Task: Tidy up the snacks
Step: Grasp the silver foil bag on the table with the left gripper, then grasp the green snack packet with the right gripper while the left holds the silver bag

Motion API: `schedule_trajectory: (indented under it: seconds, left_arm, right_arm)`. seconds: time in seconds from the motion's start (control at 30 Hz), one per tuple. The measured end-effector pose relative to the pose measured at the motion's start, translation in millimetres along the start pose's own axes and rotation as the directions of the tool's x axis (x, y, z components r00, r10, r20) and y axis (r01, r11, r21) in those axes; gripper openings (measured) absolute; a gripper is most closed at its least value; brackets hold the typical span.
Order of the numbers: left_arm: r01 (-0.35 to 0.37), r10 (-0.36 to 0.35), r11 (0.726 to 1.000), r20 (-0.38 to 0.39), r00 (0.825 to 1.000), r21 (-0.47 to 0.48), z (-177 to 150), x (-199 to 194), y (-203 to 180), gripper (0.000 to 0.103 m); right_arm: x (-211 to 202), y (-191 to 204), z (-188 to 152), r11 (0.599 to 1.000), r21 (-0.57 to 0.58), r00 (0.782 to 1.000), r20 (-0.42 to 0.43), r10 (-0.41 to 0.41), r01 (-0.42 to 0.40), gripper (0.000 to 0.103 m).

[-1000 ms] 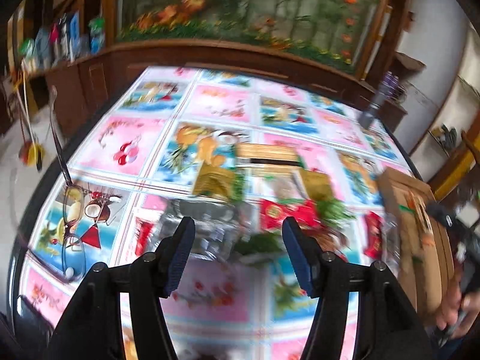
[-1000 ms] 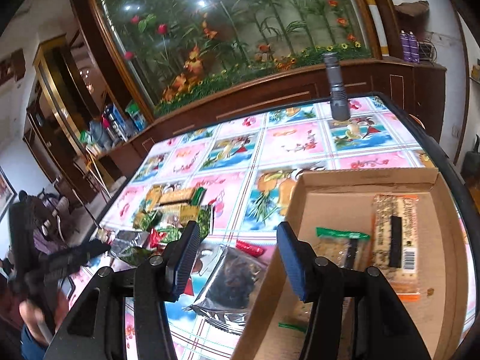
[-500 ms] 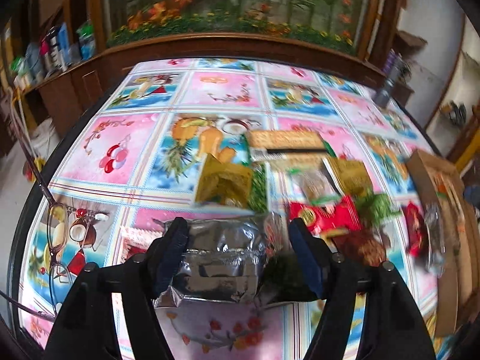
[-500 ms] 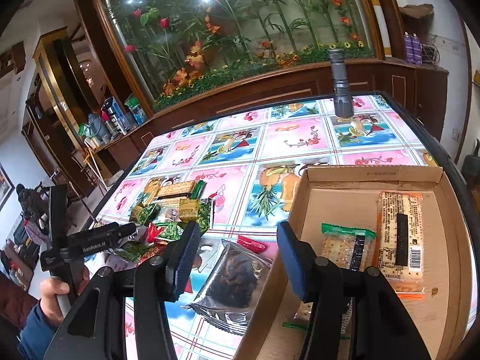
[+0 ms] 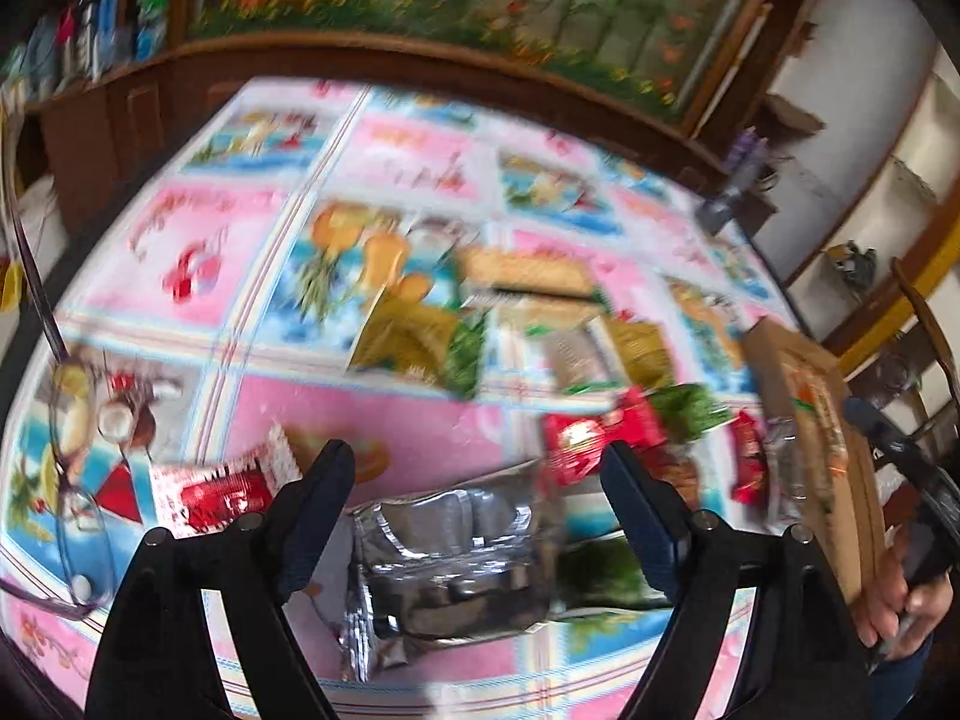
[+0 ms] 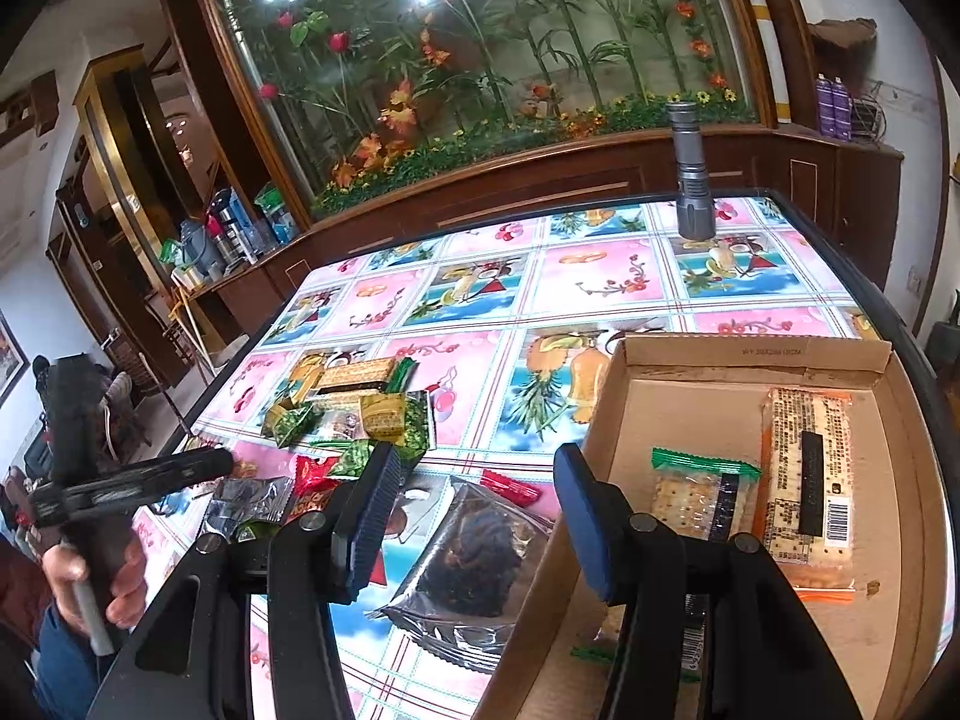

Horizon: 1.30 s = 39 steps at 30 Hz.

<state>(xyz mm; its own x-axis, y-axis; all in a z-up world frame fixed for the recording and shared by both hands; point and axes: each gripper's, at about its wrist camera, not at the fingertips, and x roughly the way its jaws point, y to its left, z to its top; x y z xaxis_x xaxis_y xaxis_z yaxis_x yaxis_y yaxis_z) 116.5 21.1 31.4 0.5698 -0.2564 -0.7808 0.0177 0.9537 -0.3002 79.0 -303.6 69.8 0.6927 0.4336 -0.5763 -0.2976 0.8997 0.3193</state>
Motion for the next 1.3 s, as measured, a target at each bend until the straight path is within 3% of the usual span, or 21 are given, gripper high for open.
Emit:
schedule_trajectory:
  seconds: [0.1,0.17,0.27,0.4,0.47,0.57,0.77,0.87,0.93,1.0,1.07,1.17,1.23,1.3]
  left_arm:
    - [0.036,-0.033,0.999,-0.078,0.996,0.039,-5,10,-3,0.083]
    - [0.102,-0.089,0.991,-0.148,0.985,0.085,-15,6,-11,0.083]
    - [0.17,-0.133,0.967,-0.192,0.972,0.188,-36,-8,-26,0.083]
    - [0.081,-0.027,0.93,-0.151,0.988,0.36,-56,-15,-48,0.086]
    - [0.031,0.038,0.886,-0.138,0.99,0.462,-68,-13,-61,0.086]
    - [0.024,0.053,0.842,-0.127,0.99,0.539,-78,-16,-70,0.086]
    - [0.042,0.034,0.845,-0.133,0.991,0.533,-78,-20,-67,0.086]
    - [0.049,0.03,0.839,-0.136,0.99,0.542,-78,-19,-66,0.086]
    - [0.048,0.033,0.826,-0.134,0.99,0.561,-80,-20,-67,0.086]
    - [0.032,0.049,0.815,-0.124,0.991,0.579,-83,-18,-70,0.086]
    - [-0.007,0.083,0.807,-0.103,0.991,0.591,-84,-13,-73,0.086]
    - [-0.049,0.111,0.798,-0.067,0.991,0.6,-85,-6,-78,0.086]
    - [-0.081,0.125,0.789,-0.031,0.992,0.608,-85,-5,-81,0.085]
    - [-0.099,0.133,0.795,-0.013,0.991,0.598,-83,-4,-82,0.074]
  right_arm:
    - [2,0,-1,1.0,-0.003,1.0,-0.009,0.006,-0.007,0.058]
    - [3,-1,-1,1.0,0.0,1.0,-0.015,0.006,-0.006,0.058]
    - [6,-9,-1,0.999,0.035,0.999,-0.035,0.013,-0.012,0.058]
    - [16,-12,-4,0.996,0.077,0.995,-0.087,0.056,-0.05,0.058]
    - [18,-5,-6,0.998,0.048,0.994,-0.1,0.035,-0.031,0.058]
    - [23,13,-12,0.999,-0.031,0.992,-0.125,0.023,-0.027,0.058]
    - [34,51,-29,0.972,-0.234,0.971,-0.232,-0.049,-0.007,0.058]
    - [32,68,-40,0.947,-0.31,0.96,-0.279,-0.006,-0.084,0.058]
    - [23,81,-48,0.905,-0.325,0.924,-0.349,0.155,-0.274,0.058]
    - [10,87,-45,0.886,-0.332,0.925,-0.309,0.222,-0.324,0.057]
    - [5,77,-35,0.913,-0.269,0.935,-0.266,0.236,-0.307,0.058]
    - [12,54,-26,0.969,-0.191,0.97,-0.212,0.116,-0.158,0.057]
    - [15,45,-24,0.982,-0.164,0.977,-0.203,0.063,-0.097,0.057]
    - [18,38,-20,0.988,-0.14,0.98,-0.195,0.035,-0.063,0.057]
